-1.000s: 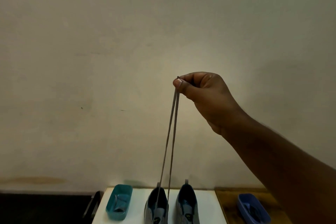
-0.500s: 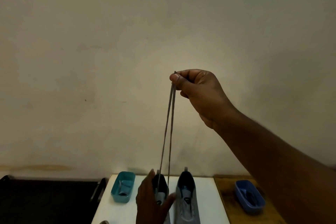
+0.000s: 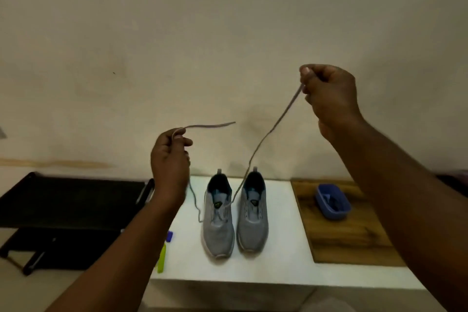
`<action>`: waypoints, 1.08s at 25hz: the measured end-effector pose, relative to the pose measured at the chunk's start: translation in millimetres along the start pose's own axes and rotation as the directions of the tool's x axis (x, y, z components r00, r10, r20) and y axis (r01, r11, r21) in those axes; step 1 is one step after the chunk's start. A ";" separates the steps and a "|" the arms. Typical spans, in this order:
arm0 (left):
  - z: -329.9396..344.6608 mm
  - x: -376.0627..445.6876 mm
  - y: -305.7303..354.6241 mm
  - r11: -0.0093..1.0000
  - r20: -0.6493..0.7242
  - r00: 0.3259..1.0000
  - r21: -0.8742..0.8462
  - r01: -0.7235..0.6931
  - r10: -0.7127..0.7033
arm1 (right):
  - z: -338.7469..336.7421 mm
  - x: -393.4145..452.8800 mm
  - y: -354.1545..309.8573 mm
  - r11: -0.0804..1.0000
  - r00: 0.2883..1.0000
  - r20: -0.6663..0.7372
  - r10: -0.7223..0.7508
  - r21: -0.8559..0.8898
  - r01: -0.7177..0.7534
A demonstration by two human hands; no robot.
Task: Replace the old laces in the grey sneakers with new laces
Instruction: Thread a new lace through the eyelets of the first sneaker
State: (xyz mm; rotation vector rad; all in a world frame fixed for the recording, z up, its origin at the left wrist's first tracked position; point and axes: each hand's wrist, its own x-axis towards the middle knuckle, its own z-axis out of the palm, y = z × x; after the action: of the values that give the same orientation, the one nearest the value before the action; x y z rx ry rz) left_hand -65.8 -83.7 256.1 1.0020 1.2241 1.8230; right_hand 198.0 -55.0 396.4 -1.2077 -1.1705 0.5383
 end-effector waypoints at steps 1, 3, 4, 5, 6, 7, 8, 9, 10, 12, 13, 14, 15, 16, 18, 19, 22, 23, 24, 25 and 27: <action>-12.2 -2.6 -9.5 0.999 -0.002 1.000 0.039 0.024 -0.024 | -8.8 -4.0 26.9 0.997 0.999 -0.046 0.022 -0.067 -0.025; -28.7 -13.3 -34.5 0.985 0.062 0.993 0.147 0.094 -0.104 | -18.5 -17.9 88.1 0.975 0.992 -0.100 0.081 -0.200 -0.100; -34.9 -20.7 -50.4 0.969 0.097 0.983 0.208 0.134 -0.156 | -19.6 -27.5 120.4 0.948 0.986 -0.115 0.119 -0.282 -0.148; -40.6 -28.3 -66.0 0.950 0.123 0.972 0.266 0.162 -0.201 | -18.2 -38.0 153.5 0.907 0.980 -0.108 0.164 -0.374 -0.193; -45.4 -34.2 -81.0 0.936 0.146 0.965 0.313 0.164 -0.218 | -14.4 -48.1 185.9 0.848 0.969 -0.082 0.235 -0.470 -0.245; -49.3 -38.6 -92.0 0.930 0.175 0.960 0.333 0.153 -0.221 | -9.4 -59.8 219.3 0.775 0.942 -0.031 0.333 -0.560 -0.293; -52.2 -40.3 -101.1 0.935 0.203 0.955 0.323 0.144 -0.217 | -1.9 -75.7 244.7 0.681 0.896 0.027 0.443 -0.660 -0.317; -54.3 -39.4 -108.4 0.939 0.228 0.947 0.310 0.148 -0.224 | 7.9 -93.4 264.9 0.605 0.854 0.073 0.516 -0.736 -0.303; -55.3 -37.8 -114.4 0.940 0.251 0.937 0.300 0.165 -0.244 | 19.1 -111.1 278.2 0.567 0.843 0.098 0.530 -0.780 -0.265; -54.4 -35.2 -122.9 0.929 0.311 0.897 0.297 0.222 -0.314 | 46.9 -146.5 285.4 0.688 0.860 0.229 0.455 -0.703 -0.177; -53.7 -34.7 -130.1 0.918 0.338 0.871 0.301 0.260 -0.358 | 64.5 -160.9 282.7 0.777 0.836 0.352 0.420 -0.616 -0.131; -54.0 -34.4 -139.3 0.903 0.360 0.842 0.305 0.302 -0.403 | 82.2 -171.9 276.5 0.841 0.779 0.485 0.396 -0.533 -0.096; -54.9 -33.9 -148.8 0.887 0.377 0.813 0.311 0.340 -0.444 | 96.8 -180.4 275.7 0.880 0.720 0.590 0.365 -0.470 -0.061; -56.3 -33.3 -158.3 0.875 0.394 0.788 0.319 0.366 -0.473 | 106.5 -186.4 279.5 0.906 0.679 0.655 0.333 -0.420 -0.039; -61.7 -28.9 -177.3 0.856 0.429 0.745 0.329 0.398 -0.511 | 114.3 -190.5 296.0 0.934 0.656 0.704 0.273 -0.357 -0.006; -64.0 -25.0 -184.6 0.850 0.445 0.725 0.324 0.416 -0.525 | 114.5 -190.8 305.1 0.940 0.645 0.721 0.254 -0.342 0.013; -64.1 -9.7 -199.2 0.836 0.467 0.694 0.276 0.474 -0.548 | 114.6 -185.4 314.7 0.942 0.612 0.734 0.295 -0.331 -0.058; -62.9 -5.2 -202.3 0.831 0.450 0.699 0.276 0.483 -0.556 | 113.8 -180.4 315.9 0.941 0.629 0.716 0.302 -0.329 -0.077; -62.0 -0.9 -205.2 0.833 0.415 0.723 0.296 0.467 -0.552 | 112.4 -173.9 316.6 0.938 0.652 0.693 0.308 -0.336 -0.086; -61.3 1.9 -207.7 0.837 0.375 0.753 0.336 0.433 -0.540 | 109.3 -167.0 318.3 0.930 0.674 0.673 0.306 -0.363 -0.060; -63.9 4.4 -213.6 0.833 0.309 0.816 0.444 0.331 -0.489 | 103.3 -154.7 320.2 0.907 0.712 0.633 0.302 -0.421 -0.010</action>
State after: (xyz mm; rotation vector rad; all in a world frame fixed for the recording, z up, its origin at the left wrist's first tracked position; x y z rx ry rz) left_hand -95.5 -41.5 39.1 1.1380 1.4097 0.9869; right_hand 126.3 -34.7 33.6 -1.5177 -1.8913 0.9796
